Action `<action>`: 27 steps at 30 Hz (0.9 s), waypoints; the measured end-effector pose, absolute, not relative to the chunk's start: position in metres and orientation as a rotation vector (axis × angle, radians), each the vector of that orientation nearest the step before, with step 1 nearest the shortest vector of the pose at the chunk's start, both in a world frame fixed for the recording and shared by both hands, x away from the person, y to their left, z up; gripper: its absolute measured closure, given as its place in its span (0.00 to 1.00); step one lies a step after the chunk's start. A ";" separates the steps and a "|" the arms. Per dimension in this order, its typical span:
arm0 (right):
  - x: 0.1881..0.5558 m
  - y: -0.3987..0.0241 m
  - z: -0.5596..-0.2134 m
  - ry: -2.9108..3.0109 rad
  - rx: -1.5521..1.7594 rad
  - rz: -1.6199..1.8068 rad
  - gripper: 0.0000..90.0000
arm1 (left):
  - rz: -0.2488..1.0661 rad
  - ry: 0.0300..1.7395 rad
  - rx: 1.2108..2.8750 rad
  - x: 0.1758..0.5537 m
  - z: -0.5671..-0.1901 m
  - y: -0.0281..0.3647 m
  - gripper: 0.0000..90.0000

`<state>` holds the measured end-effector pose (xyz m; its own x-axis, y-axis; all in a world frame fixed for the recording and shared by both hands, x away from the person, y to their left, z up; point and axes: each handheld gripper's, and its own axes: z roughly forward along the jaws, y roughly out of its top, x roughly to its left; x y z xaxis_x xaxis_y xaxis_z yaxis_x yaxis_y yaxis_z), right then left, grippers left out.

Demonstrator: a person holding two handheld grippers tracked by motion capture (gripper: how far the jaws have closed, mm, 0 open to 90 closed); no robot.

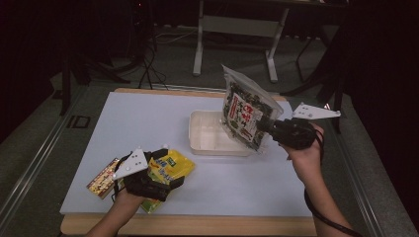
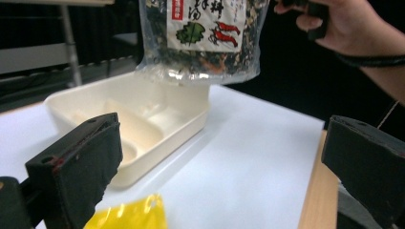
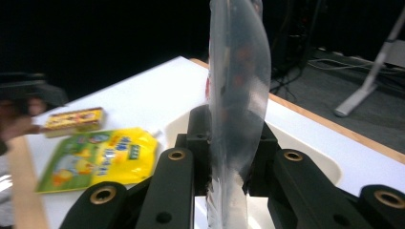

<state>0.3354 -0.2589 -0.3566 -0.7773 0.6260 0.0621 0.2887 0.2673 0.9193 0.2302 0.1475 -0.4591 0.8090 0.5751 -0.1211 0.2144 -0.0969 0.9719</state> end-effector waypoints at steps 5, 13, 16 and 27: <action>0.354 -0.250 -0.367 2.227 0.858 1.479 0.85 | 0.336 0.657 1.657 0.216 -0.473 0.151 0.00; 0.376 -0.239 -0.389 2.262 0.876 1.437 0.85 | 0.348 0.687 1.625 0.215 -0.477 0.159 0.00; 0.380 -0.237 -0.395 2.260 0.879 1.427 0.85 | 0.349 0.688 1.622 0.215 -0.477 0.159 0.00; 0.400 -0.241 -0.423 2.241 0.940 1.467 0.85 | 0.358 0.699 1.620 0.218 -0.482 0.161 0.00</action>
